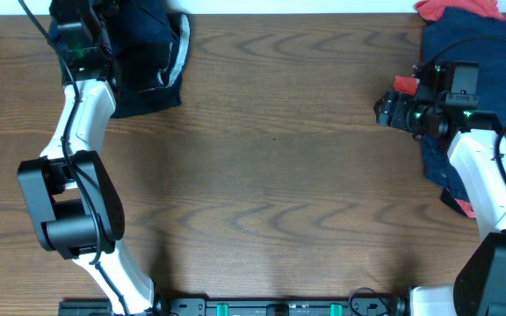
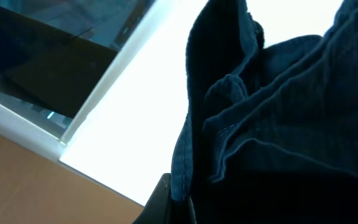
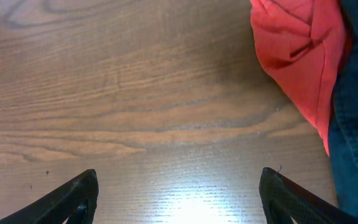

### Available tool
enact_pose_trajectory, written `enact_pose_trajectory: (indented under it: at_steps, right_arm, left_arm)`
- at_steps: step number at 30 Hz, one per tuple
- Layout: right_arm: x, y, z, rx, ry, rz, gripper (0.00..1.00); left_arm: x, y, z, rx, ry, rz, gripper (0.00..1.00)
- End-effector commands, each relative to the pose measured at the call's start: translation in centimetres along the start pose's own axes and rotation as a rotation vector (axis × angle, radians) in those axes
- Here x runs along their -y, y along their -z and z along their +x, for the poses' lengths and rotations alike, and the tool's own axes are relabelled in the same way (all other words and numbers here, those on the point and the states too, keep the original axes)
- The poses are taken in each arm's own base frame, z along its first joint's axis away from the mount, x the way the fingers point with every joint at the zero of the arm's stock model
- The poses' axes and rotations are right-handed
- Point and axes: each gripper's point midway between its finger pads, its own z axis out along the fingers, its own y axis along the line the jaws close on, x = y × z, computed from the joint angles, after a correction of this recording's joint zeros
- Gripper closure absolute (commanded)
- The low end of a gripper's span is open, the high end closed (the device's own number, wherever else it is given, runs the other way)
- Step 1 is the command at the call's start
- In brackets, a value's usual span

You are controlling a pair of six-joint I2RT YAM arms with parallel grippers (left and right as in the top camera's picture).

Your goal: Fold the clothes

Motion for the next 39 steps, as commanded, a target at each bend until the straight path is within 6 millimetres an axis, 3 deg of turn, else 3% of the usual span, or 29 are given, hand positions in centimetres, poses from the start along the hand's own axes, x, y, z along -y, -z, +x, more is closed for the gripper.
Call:
enact_pose_trajectory:
  at_steps: [1,7,14,19,24,26,31,35,39]
  right_arm:
    - [0.0,0.0,-0.3,0.009,0.000,-0.002,0.19]
    - [-0.1,0.0,-0.4,0.012,0.001,-0.003,0.20]
    - [0.0,0.0,-0.2,0.005,0.000,-0.002,0.19]
    - [0.0,0.0,-0.3,0.010,0.000,-0.003,0.19]
    - [0.0,0.0,-0.3,0.009,0.000,-0.002,0.19]
    - [0.0,0.0,-0.3,0.009,0.001,-0.002,0.19]
    - [0.0,0.0,-0.3,0.006,0.000,-0.002,0.19]
    - [0.0,0.0,-0.2,0.006,0.000,-0.002,0.19]
    - [0.0,0.0,-0.2,0.005,0.000,-0.001,0.18]
  left_arm:
    - [-1.6,-0.1,-1.9,0.059,0.017,-0.040,0.94]
    - [-0.1,-0.6,-0.5,0.021,0.008,-0.003,0.94]
    - [4.8,-0.3,4.3,-0.155,-0.037,0.177,0.94]
    - [7.6,0.9,6.4,-0.249,-0.064,0.292,0.93]
    - [12.0,3.1,6.6,-0.318,-0.077,0.431,0.66]
    - [14.2,4.2,5.9,-0.347,-0.014,0.475,0.52]
    - [18.4,6.8,4.3,-0.375,0.013,0.589,0.26]
    - [19.3,7.3,3.0,-0.348,0.006,0.602,0.15]
    - [18.4,7.0,0.7,-0.292,0.036,0.568,0.08]
